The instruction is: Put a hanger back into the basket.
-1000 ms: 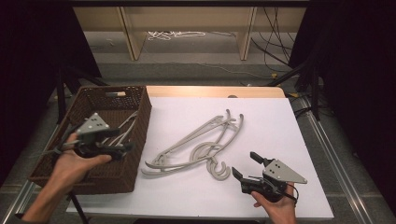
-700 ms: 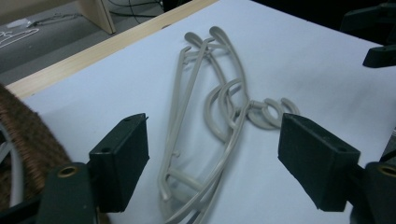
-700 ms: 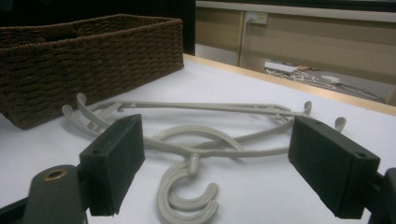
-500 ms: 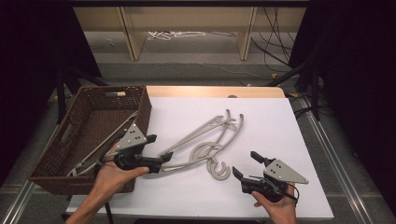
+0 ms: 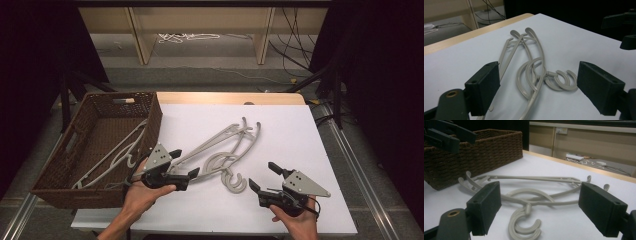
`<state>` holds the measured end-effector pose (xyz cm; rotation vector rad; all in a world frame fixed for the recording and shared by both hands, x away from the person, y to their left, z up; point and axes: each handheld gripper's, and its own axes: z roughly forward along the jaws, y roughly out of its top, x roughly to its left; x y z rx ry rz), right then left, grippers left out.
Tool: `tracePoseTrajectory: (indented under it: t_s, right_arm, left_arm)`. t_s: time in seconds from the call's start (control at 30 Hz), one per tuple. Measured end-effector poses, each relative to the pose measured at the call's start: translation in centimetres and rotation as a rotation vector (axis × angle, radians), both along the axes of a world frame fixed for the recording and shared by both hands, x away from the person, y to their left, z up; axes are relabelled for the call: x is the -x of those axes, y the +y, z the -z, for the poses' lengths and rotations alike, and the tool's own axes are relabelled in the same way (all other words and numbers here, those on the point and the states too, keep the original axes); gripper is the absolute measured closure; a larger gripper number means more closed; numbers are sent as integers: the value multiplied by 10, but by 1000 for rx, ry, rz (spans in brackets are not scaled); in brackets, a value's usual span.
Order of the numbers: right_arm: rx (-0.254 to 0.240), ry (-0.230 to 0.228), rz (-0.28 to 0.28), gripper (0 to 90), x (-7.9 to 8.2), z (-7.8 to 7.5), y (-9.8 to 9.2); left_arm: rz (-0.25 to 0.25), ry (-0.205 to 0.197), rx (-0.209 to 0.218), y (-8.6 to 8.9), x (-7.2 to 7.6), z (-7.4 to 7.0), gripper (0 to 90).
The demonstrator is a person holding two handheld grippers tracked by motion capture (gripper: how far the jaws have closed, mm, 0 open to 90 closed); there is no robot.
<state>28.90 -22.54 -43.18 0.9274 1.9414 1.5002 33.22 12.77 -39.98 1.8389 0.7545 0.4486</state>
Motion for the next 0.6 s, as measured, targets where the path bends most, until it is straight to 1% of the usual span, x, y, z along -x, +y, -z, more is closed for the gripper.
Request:
tracePoseTrajectory:
  t_s: [0.07, 0.1, 0.13, 0.17, 0.2, 0.23, 0.27, 0.3, 0.33, 0.37, 0.43, 0.47, 0.5, 0.57, 0.6]
  right_arm:
    - [1, -13, 6, 193, -1, 0, -1]
    - [-1, -16, 8, 192, -1, 0, -2]
    - [-1, -16, 8, 192, -1, 0, -2]
    - [-6, -13, 7, 189, -1, 0, -4]
    - [-6, -13, 7, 189, -1, 0, -4]
    - [-15, -19, 8, 189, -2, 0, -4]
    - [-26, -7, 2, 186, -1, -1, -6]
    - [-6, -15, 18, 186, 0, -2, -8]
    - [-16, -21, 8, 186, 0, -2, -8]
    - [-19, -24, 10, 186, 0, -2, -9]
    - [-30, -28, 10, 185, 0, -2, -8]
    - [-17, -21, 9, 185, 1, -2, -9]
    - [-18, -21, 9, 185, 1, -2, -8]
    - [-14, -18, 5, 183, 1, -2, -7]
    - [-15, -22, 8, 183, 1, -2, -7]
  left_arm:
    - [-9, -5, -9, -2, -1, 5, 178]
    - [-17, -4, -3, -2, 0, 6, 173]
    - [-11, -14, -2, -2, -1, 8, 173]
    - [-23, -31, 2, -4, 0, 12, 173]
    - [-23, -31, 2, -4, 0, 12, 173]
    - [-28, -48, -2, -7, 1, 17, 173]
    - [-28, -48, -13, -8, 3, 20, 172]
    - [-19, -39, -12, -10, 3, 23, 170]
    - [-7, -34, -14, -12, 3, 26, 169]
    - [1, -35, -23, -13, 4, 28, 169]
    - [-6, -50, -46, -16, 4, 32, 169]
    - [-7, -45, -54, -16, 3, 35, 169]
    - [-5, -38, -65, -16, 3, 37, 169]
    - [-4, -12, -80, -18, 3, 41, 168]
    - [8, -14, -101, -19, 3, 43, 168]
